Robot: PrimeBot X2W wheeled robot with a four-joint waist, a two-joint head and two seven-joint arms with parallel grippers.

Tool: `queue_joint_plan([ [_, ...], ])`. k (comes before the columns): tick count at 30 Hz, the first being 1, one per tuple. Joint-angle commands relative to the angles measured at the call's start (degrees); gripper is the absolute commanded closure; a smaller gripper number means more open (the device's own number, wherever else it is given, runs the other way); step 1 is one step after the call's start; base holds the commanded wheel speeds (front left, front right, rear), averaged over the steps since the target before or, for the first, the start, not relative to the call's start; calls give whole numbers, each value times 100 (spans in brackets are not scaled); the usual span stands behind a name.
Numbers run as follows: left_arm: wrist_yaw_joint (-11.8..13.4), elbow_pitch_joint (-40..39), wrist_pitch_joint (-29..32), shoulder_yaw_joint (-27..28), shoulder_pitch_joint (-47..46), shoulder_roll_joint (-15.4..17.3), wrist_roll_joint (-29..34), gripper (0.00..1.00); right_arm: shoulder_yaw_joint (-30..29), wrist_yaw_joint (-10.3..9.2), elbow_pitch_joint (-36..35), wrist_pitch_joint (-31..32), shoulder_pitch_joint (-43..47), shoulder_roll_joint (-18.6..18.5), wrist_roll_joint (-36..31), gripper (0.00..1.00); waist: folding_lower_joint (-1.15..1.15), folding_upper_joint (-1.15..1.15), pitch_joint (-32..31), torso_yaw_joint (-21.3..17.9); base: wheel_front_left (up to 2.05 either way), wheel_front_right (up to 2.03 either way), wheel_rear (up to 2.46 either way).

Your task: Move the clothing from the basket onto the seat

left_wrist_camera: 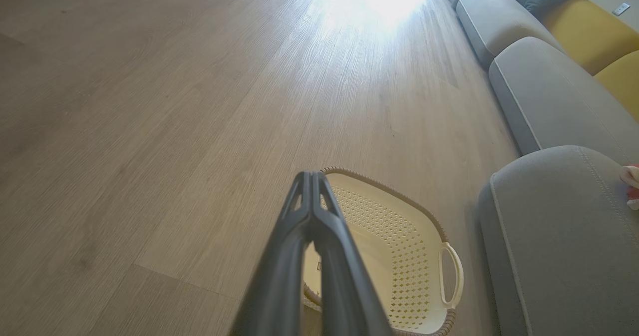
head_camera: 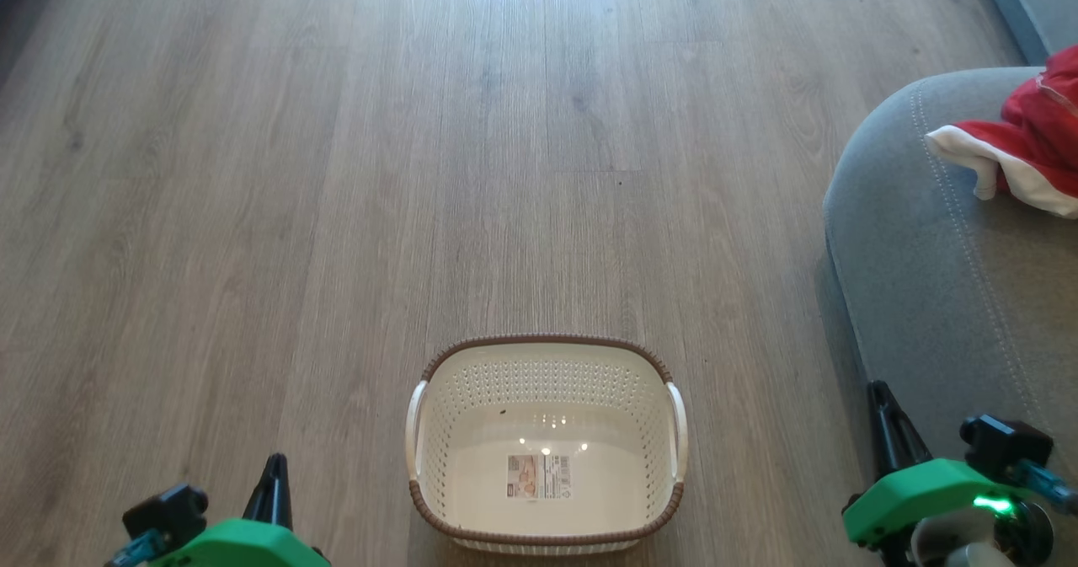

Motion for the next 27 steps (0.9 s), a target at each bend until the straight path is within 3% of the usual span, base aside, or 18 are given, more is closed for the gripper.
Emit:
queue_joint_plan([
  [1,-55,-228,51,94,-309,21,-211,100,-10,0,-234,42,-263,-26,251,100,0,0,1,-4,0,0,0],
  [27,-204,-457,489,248,-449,22,-1815,100,-24,-1,-421,477,-344,-28,2144,100,0,0,9,-53,0,0,0],
])
